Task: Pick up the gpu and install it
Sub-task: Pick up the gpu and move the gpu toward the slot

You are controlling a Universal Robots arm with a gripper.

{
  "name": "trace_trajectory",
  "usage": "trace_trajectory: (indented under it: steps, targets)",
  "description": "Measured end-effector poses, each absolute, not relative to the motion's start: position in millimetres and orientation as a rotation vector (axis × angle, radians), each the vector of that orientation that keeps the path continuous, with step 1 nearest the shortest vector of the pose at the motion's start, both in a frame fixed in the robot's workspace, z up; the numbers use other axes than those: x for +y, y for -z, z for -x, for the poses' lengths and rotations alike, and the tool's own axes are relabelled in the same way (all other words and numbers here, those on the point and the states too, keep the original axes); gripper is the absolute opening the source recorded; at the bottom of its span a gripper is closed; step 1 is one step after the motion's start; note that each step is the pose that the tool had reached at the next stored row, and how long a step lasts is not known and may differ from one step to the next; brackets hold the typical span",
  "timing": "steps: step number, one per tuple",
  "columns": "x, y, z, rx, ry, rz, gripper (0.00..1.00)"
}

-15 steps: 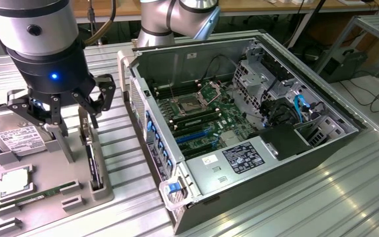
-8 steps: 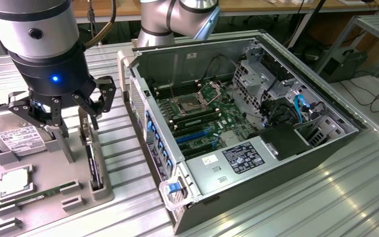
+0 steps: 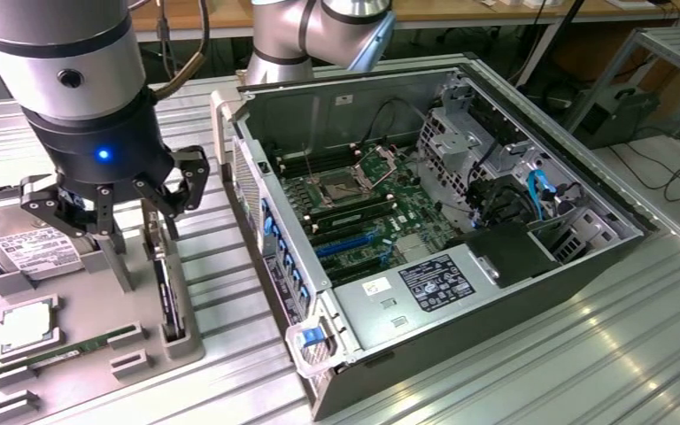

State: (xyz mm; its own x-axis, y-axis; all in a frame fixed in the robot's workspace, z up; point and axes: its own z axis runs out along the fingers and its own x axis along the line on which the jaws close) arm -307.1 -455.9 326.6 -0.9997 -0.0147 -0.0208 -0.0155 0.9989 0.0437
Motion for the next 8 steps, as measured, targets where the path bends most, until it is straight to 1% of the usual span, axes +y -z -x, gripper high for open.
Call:
trace_trajectory:
  steps: [8]
  targets:
    - [-456.9, -317.2, 307.1, 3.12, -0.068, 0.024, 0.54]
